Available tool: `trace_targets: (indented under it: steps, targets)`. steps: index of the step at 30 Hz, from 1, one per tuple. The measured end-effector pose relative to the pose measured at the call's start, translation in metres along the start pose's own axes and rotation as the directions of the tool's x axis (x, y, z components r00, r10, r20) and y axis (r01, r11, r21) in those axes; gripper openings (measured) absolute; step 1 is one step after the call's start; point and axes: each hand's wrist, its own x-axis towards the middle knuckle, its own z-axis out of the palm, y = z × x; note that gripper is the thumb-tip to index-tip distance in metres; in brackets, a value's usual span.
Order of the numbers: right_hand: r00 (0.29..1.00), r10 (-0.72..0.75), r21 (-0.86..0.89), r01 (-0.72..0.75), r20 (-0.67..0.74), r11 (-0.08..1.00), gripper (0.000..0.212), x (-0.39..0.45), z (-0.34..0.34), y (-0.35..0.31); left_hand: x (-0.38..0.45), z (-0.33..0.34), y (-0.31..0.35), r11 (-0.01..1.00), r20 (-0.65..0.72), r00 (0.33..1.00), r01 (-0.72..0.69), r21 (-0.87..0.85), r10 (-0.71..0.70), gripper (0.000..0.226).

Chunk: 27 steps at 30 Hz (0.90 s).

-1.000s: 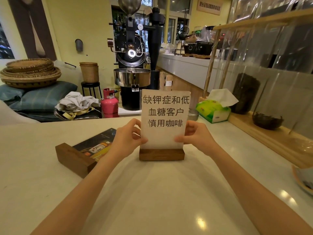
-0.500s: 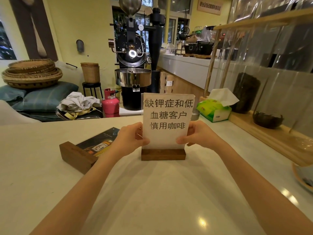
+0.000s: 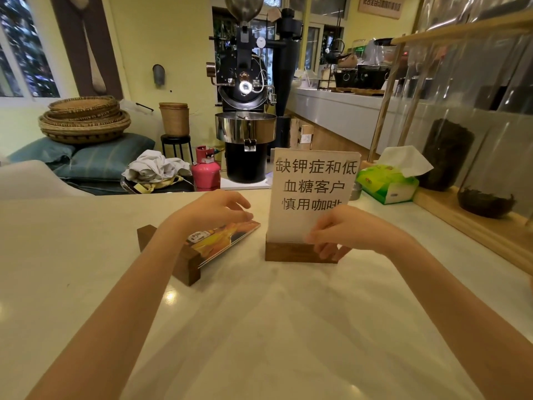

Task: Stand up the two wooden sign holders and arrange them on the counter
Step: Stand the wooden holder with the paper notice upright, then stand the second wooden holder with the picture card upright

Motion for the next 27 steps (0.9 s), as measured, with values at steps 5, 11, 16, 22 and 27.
trace_targets:
  steps: [5,11,16,22,27]
  targets:
    - [0.988,-0.11,0.427,0.052,0.112,0.903,0.011,0.016,0.059,-0.031,-0.003,-0.02,-0.04,0.989,-0.127,0.991,0.052,0.141,-0.035,0.028]
    - [0.944,0.151,0.751,-0.325,0.293,0.576,0.023,0.057,0.112,-0.05,0.0,-0.031,-0.092,0.95,-0.258,0.955,0.209,0.231,-0.147,0.031]
    - [0.937,0.206,0.809,-0.348,0.282,0.473,0.021,0.074,0.129,-0.056,0.004,-0.032,-0.113,0.931,-0.255,0.931,0.313,0.191,-0.26,0.037]
    - [0.961,0.185,0.855,-0.268,0.205,0.444,0.034,0.08,0.142,-0.064,0.013,-0.03,-0.117,0.932,-0.173,0.939,0.324,0.161,-0.296,0.04]
    - [0.96,0.249,0.851,-0.233,0.125,0.47,0.036,0.081,0.151,-0.067,0.012,-0.032,-0.118,0.941,-0.161,0.942,0.314,0.124,-0.294,0.044]
